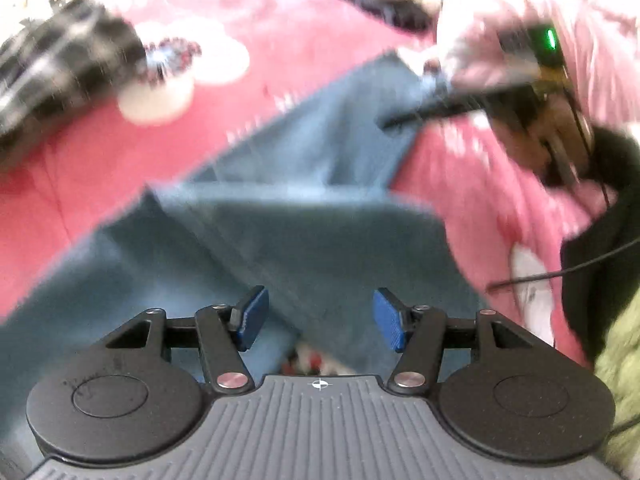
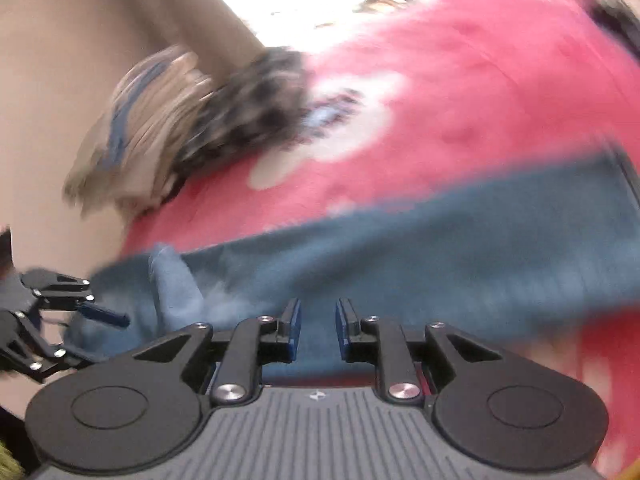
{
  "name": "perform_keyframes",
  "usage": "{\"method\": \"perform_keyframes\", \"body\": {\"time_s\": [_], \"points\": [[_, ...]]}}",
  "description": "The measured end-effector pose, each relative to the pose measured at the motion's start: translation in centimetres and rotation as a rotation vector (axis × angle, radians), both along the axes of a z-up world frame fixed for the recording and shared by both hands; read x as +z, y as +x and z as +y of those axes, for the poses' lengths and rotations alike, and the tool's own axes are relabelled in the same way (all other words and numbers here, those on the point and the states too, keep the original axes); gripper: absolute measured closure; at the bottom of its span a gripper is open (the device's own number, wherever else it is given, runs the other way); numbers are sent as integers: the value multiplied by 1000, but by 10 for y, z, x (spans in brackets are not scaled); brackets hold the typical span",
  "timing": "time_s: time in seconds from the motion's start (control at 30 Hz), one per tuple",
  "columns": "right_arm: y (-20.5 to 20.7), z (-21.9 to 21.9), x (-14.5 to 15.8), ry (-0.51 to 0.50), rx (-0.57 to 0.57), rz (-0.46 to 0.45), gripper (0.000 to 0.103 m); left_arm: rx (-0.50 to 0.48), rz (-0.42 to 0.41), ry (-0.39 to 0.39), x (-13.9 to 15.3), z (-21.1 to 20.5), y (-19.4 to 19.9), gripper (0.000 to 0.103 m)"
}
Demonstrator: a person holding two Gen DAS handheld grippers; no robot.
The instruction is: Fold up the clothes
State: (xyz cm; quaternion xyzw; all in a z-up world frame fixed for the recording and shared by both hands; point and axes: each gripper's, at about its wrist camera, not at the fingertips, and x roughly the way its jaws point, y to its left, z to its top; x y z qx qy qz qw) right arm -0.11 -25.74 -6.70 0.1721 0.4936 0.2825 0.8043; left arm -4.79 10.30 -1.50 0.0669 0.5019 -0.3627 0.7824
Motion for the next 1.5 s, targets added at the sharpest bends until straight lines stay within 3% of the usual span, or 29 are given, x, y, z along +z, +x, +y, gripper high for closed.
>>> {"method": "perform_keyframes", "body": {"time_s": [0.1, 0.2, 0.37, 0.47, 0.63, 0.83, 0.93, 1.03, 1.1, 1.2, 1.3, 1.5], "points": [[-11, 3, -16, 15, 4, 66, 81, -40, -71, -38, 6, -21, 12, 45], [-22, 19, -25, 74, 82, 110, 80, -163, -140, -38, 5, -51, 11, 45], [-32, 47, -36, 118, 249, 153, 75, -294, -158, -51, -6, -79, 5, 45], [-30, 40, -39, 158, 230, 170, 75, -366, -153, -26, -15, -77, 1, 45], [-25, 34, -41, 186, 217, 196, 75, -471, -243, 75, -32, -84, -7, 45], [-22, 27, -55, 280, 116, 275, 75, -557, -292, 40, -40, -93, -5, 45], [-22, 23, -57, 322, 96, 301, 75, -609, -311, 72, -51, -98, -11, 45], [-22, 14, -57, 342, 46, 315, 75, -619, -355, 84, -54, -98, -20, 49], [-19, 4, -60, 357, -35, 338, 75, -596, -363, 84, -53, -95, -22, 66], [-12, -2, -66, 365, -136, 374, 76, -560, -349, 63, -47, -86, -22, 80], [-4, 6, -71, 356, -175, 401, 78, -545, -335, 46, -38, -76, -27, 86], [5, 31, -78, 377, -163, 421, 78, -467, -303, -5, -11, -54, -32, 88]]}}
